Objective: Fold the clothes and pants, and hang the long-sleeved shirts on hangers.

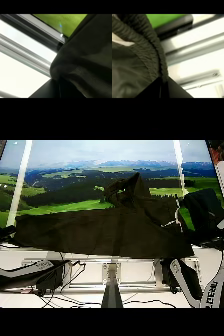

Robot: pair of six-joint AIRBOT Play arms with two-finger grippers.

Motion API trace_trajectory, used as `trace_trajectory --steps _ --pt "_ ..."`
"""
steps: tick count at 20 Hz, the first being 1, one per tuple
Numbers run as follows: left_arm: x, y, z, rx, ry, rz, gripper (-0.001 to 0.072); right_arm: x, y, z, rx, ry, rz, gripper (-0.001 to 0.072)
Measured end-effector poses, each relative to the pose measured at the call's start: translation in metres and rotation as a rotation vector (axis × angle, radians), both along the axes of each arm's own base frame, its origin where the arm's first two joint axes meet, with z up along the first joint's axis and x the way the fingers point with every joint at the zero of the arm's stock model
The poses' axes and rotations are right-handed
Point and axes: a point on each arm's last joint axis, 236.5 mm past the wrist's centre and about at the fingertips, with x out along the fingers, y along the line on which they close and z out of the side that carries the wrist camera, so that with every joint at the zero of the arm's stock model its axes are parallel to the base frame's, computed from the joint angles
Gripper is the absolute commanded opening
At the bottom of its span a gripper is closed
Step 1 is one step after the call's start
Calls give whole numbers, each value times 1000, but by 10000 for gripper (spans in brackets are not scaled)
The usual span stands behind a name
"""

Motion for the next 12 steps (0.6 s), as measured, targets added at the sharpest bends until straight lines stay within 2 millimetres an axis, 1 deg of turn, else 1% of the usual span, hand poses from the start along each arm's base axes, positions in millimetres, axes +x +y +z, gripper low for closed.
trace_trajectory --steps 1,2,3,4,5,6,7,8,9,10,11,12 --pt "-4 -2 -3 -10 14 -6 23 -4 3 -2 11 13 1 32" --pt "-7 -4 -5 -15 22 -10 23 -6 4 -3 19 21 -1 56" --pt "-9 -4 -6 -18 30 -16 23 -9 6 -3 25 30 0 147" --pt "-11 -4 -6 -17 36 -21 24 -10 7 -4 31 37 0 304" --pt "-12 -2 -6 -12 39 -28 94 -13 9 -4 37 45 1 385" --pt "-12 -1 -6 -8 42 -34 376 -13 9 -4 38 45 7 385" --pt "-11 1 -6 0 40 -39 635 -12 9 -4 42 41 19 387" --pt "-9 3 -5 7 36 -46 694 -10 9 -3 45 33 32 397" --pt "-6 5 -4 14 29 -53 694 -5 10 -1 50 13 41 446" --pt "-1 7 -1 24 21 -64 694 1 11 2 56 -12 47 646" --pt "4 10 2 36 12 -74 694 10 11 6 60 -48 58 716" --pt "12 12 7 49 -1 -89 694 22 11 11 62 -92 65 716"
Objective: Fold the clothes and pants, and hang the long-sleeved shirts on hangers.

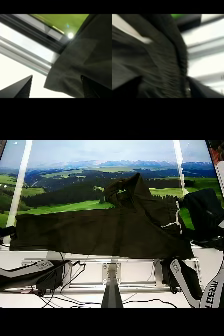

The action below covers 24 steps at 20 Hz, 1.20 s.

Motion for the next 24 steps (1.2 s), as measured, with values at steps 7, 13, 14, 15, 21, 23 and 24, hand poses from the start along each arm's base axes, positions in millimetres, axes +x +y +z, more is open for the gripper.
trace_trajectory --steps 7,13,14,15,21,23,24 --pt "103 -8 52 130 -164 -166 692 123 33 53 52 -472 107 688" --pt "190 -89 70 150 -309 -331 691 214 116 45 59 -623 371 687" --pt "202 -106 70 145 -337 -350 691 228 131 39 68 -623 405 687" --pt "211 -123 71 134 -359 -368 691 241 145 33 75 -622 437 687" --pt "247 -247 60 -74 -487 -447 691 285 217 -3 102 -536 651 687" --pt "251 -286 52 -160 -502 -458 691 288 229 -14 89 -509 710 687" --pt "251 -305 47 -202 -506 -463 691 288 233 -17 86 -498 730 688"
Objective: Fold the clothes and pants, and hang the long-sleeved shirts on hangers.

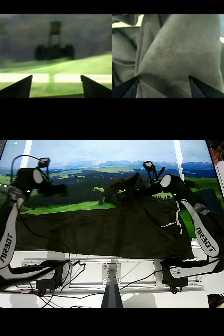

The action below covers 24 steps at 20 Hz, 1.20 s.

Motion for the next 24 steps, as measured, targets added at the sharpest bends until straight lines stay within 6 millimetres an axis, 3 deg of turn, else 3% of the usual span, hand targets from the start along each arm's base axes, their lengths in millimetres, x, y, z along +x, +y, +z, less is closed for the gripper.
trace_trajectory --steps 6,7,8,10,11,18,19,23,24 --pt "0 -91 -28 -162 27 -72 691 -14 23 -9 -48 28 131 684" --pt "0 -105 -32 -186 26 -81 691 -16 26 -10 -63 21 167 609" --pt "1 -118 -36 -210 24 -86 691 -15 28 -10 -76 8 191 482" --pt "2 -144 -40 -264 14 -92 691 -9 26 -11 -118 -28 212 98" --pt "2 -158 -41 -293 8 -94 691 -4 22 -11 -141 -47 207 27" --pt "-6 -242 -49 -403 -52 -151 681 10 -1 5 -240 -117 190 27" --pt "-7 -252 -52 -407 -63 -164 596 11 -2 9 -244 -126 188 27" --pt "-3 -281 -58 -425 -135 -187 82 12 -4 26 -247 -158 183 26" --pt "2 -284 -56 -429 -164 -185 24 12 -4 31 -248 -167 183 26"
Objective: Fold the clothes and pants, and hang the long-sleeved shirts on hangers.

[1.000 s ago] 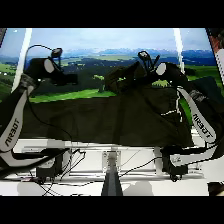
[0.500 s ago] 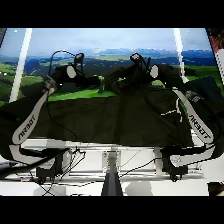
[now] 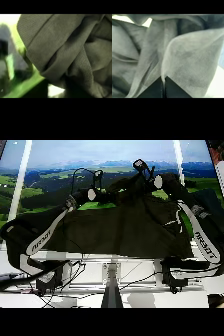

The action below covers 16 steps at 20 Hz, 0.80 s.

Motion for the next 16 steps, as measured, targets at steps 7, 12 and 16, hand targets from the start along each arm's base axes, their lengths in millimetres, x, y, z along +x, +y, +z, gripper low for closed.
trace_trajectory --steps 7,12,16 --pt "52 38 66 139 -302 -59 23 -3 -27 30 -13 -27 -40 26" --pt "77 116 219 531 -794 -243 24 -5 -65 44 -20 -19 -117 26" --pt "52 149 326 861 -1110 -414 24 -6 -66 49 24 -16 -146 26"
